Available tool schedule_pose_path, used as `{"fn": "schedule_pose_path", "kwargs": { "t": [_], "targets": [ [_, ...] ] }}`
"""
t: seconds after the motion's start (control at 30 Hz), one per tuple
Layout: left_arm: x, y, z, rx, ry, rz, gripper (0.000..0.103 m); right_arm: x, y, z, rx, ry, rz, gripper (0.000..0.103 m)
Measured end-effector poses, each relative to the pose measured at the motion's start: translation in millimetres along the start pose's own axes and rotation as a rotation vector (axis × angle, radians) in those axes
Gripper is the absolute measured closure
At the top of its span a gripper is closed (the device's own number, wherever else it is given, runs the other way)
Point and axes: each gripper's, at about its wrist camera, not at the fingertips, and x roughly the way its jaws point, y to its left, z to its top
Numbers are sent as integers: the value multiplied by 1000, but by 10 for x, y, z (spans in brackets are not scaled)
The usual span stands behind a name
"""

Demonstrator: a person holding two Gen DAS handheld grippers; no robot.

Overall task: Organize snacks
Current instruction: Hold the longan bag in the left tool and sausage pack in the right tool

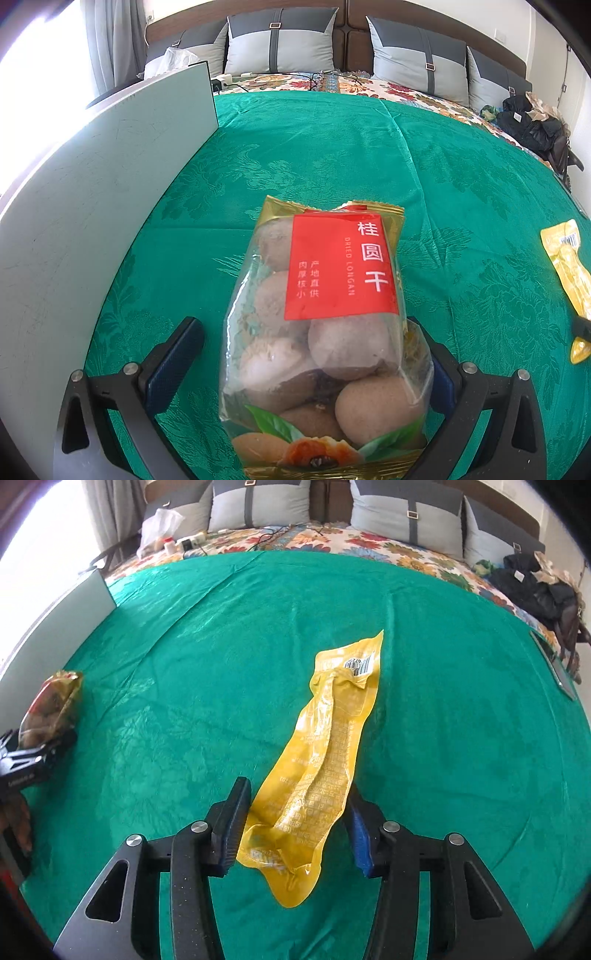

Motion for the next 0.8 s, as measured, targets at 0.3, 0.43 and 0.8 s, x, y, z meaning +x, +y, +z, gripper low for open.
{"fn": "schedule_pose_path", "kwargs": {
  "t": [0.3,0.43,0.8],
  "targets": [
    [0,3,-1,0,0,0,0,-230,240,-715,-47,-113,-60,22],
    [10,-2,-1,0,0,-1,0,-230,214,-752,-15,-115,-67,14],
    [7,-1,-1,0,0,-1,0,-246,165,-702,3,-112,-68,11]
  ]
}}
